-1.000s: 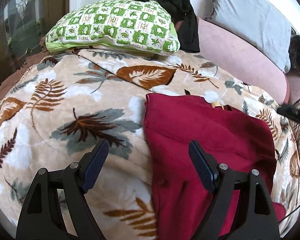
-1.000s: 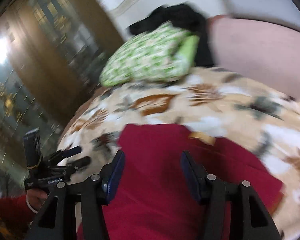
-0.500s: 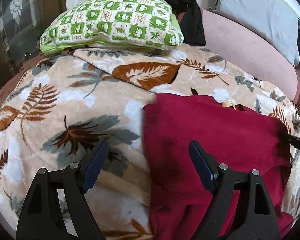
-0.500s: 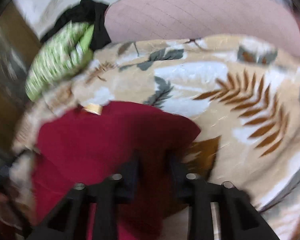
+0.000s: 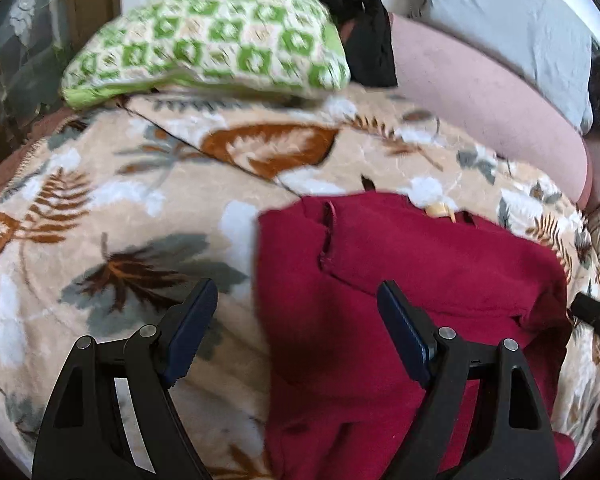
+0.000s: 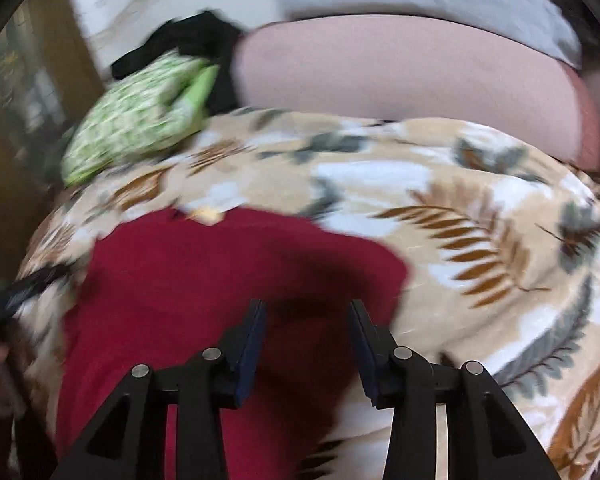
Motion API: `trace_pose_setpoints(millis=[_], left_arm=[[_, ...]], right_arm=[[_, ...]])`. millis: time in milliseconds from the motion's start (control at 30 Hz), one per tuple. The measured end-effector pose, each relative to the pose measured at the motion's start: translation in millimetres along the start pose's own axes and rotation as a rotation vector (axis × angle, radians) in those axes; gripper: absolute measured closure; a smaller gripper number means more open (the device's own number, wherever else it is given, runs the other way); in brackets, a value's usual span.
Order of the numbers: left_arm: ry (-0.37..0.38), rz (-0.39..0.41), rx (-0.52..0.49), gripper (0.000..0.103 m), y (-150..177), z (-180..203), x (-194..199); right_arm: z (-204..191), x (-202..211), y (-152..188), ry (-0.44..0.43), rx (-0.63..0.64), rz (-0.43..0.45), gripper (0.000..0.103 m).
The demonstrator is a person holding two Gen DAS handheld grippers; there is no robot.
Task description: Fold small clothes
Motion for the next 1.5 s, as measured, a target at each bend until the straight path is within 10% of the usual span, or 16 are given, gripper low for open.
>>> trace_pose_setpoints(millis=[133, 300, 800, 967, 1300, 1400, 1500], left_arm=[[-0.021, -0.065, -0.053, 0.021, 13, 13, -23], [0.020, -0.137, -0.038, 0.021, 30, 1, -26], [0.154, -0.223, -0.024, 0.021, 116, -42, 61], [0.134, -0.227, -0.052, 0.021, 124, -44, 73], [0.044, -0.109, -0.057, 0.020, 94, -102, 130], [0.033, -0.117, -0.046, 0.021, 98, -114, 132], [0.052, -0.138, -0.013, 0.021, 103, -120, 129]], right_arm=[[12, -46, 23, 0.130, -0.036, -0.143, 0.068], [16, -18, 30, 0.116, -0.084, -0.092, 0.067], [-88, 97, 148, -0.229, -0.084, -0.066, 0.048], [-193, 65, 151, -0.449, 0.077, -0.136, 0.048], [-284, -55, 157, -0.291, 0.198, -0.285, 0.050], [-287, -63, 158, -0.201, 0.223, -0.258, 0.074], [-288, -55, 141, -0.309, 0.167, -0.249, 0.094]])
Point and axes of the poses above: each gripper's, at about its wrist camera, not at the fingertips, and x roughly against the way its jaws point, z to its right, y to its underside, the point moved 1 cm from there along -x, roughly the way its jaws point, and after that the axes turned 13 degrees about -y, right-handed, at the moved point
